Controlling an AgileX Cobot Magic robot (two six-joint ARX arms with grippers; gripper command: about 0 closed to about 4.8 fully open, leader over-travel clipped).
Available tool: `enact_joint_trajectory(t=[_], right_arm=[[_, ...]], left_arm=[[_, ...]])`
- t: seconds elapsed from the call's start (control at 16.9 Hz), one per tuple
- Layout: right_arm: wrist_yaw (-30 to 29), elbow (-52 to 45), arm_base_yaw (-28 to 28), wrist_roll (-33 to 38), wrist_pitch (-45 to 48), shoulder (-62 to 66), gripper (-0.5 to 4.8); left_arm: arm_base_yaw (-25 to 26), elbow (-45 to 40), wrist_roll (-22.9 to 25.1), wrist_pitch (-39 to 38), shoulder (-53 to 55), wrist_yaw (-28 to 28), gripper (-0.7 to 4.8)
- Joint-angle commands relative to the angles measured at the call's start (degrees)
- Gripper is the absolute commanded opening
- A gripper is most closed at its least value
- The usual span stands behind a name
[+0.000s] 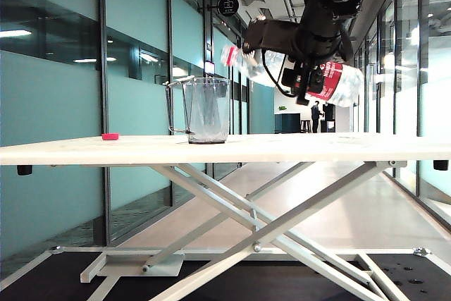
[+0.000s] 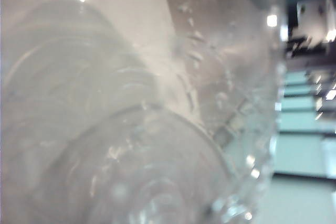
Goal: Pick up the mineral water bottle on the table and pour water into the mug until it's half full.
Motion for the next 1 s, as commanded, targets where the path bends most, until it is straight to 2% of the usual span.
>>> enact_joint_trajectory(t=[0.06, 0.35, 1.0], right_arm=[[0.8, 0.5, 0.1, -8.1, 5.6, -0.9, 2.11], [3.1, 0.5, 0.2, -18.2, 9.4, -0.9, 2.11], [5.8, 0.5, 0.2, -25.6, 14.8, -0.9, 2.11]], left_arm=[[0.0, 0.1, 0.7, 0.3, 0.1, 0.1, -0.05], [0.0, 0.1, 0.7, 0.3, 0.1, 0.0, -0.05], [0.0, 0.1, 1.1, 0.3, 0.1, 0.0, -0.05]])
